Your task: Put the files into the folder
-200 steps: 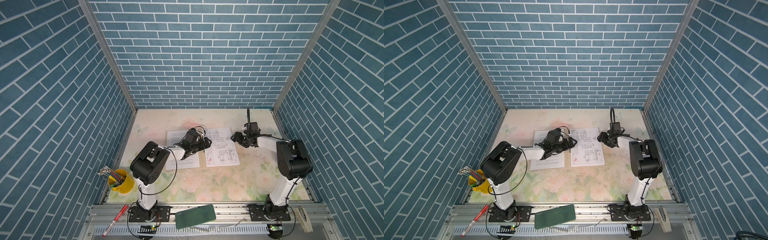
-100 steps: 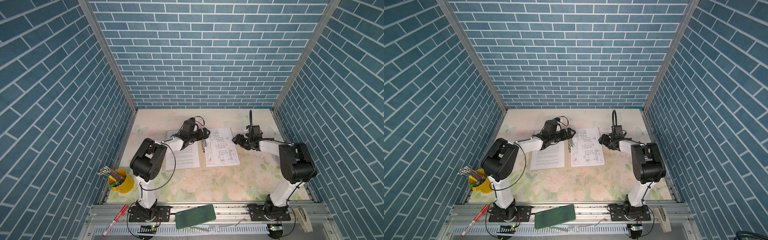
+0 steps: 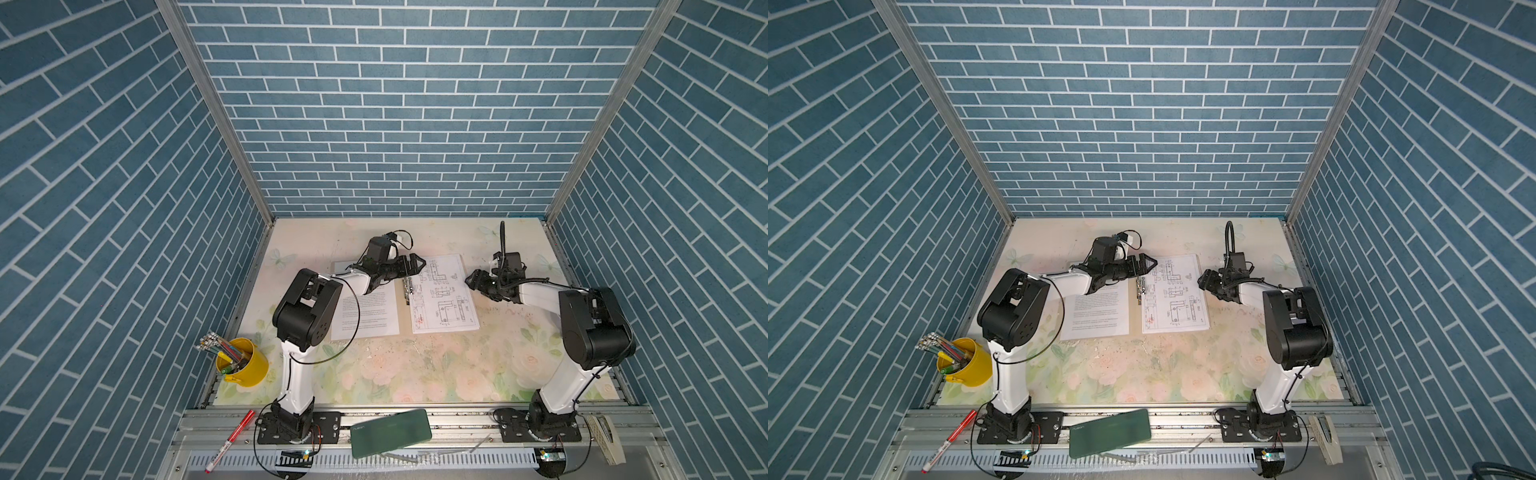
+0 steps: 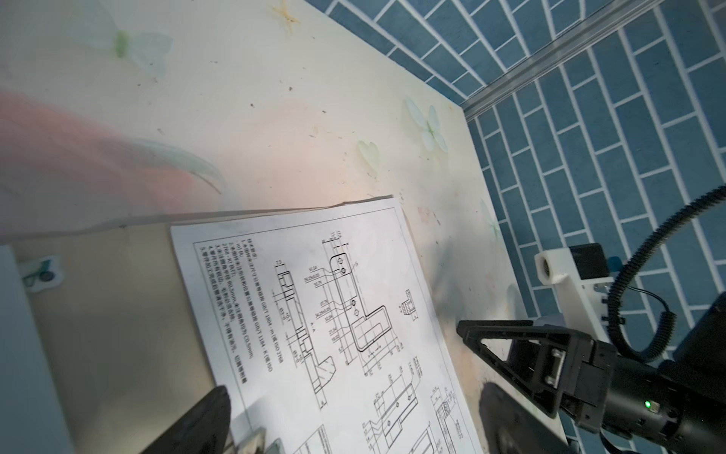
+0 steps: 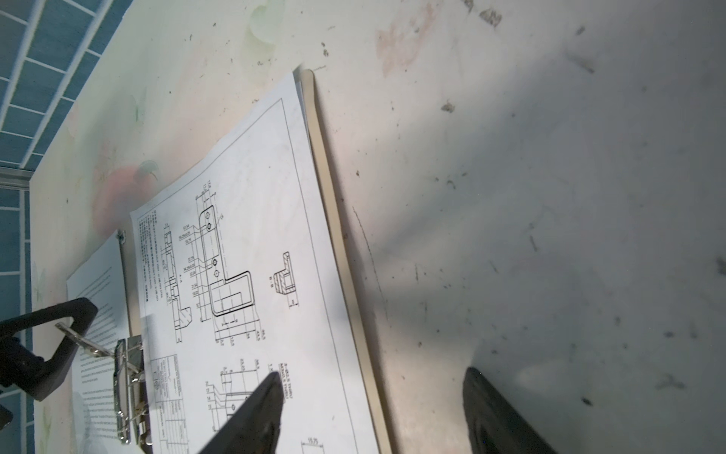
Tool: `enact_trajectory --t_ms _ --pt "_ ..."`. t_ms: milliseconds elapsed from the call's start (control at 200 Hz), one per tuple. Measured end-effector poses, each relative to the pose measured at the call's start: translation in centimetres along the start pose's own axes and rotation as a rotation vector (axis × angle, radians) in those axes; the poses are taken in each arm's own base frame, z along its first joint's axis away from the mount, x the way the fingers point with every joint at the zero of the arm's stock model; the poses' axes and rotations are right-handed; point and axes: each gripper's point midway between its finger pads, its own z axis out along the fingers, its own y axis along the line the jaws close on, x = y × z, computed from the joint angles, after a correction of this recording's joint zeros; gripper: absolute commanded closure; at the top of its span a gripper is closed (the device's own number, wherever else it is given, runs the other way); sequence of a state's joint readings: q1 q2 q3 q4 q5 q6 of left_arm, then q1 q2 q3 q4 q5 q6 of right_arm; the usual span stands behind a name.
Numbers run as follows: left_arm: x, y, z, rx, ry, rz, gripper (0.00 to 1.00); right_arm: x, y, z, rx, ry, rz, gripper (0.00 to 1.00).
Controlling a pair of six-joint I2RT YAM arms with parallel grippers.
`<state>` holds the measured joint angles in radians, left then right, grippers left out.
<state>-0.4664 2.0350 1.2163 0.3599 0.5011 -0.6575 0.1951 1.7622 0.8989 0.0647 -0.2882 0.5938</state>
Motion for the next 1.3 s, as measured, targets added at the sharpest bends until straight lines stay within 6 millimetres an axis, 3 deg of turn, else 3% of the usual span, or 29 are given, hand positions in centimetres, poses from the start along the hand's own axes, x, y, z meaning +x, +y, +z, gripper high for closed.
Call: enact_trajectory --t_ms 240,571,706,856,1006,1207,1302 --pt "1.8 -1.1 -0.7 0.054 -0.004 -0.016 0.02 0.1 0.0 0.0 -0.005 -0.002 0.002 0.28" --pt "3.7 -6.1 -1.8 0.142 -0.017 0.05 0.04 0.7 -0.2 -0.5 -0.009 -0.007 0.009 0.28" --pt "3.9 -5.0 -2.7 0.089 -0.033 0.046 0.03 1.0 -0.3 -0.7 -0.004 0.004 0.033 0.35" --pt "2.0 -4.5 -4.3 0.028 -0.079 0.059 0.04 1.9 -0.1 -1.0 -0.011 0.039 0.11 0.45" --pt "0.4 -3.5 -5.4 -0.03 -0.111 0.054 0.07 2.6 1.8 -1.7 -0.046 0.058 0.167 0.52" --pt "0.5 -0.3 -5.6 -0.093 -0.082 -0.016 0.37 4.8 6.2 -2.5 -0.114 0.101 0.164 0.56" --pt "1.1 1.4 -5.3 -0.121 -0.053 -0.056 0.46 6.0 7.6 -2.4 -0.131 0.128 0.178 0.56"
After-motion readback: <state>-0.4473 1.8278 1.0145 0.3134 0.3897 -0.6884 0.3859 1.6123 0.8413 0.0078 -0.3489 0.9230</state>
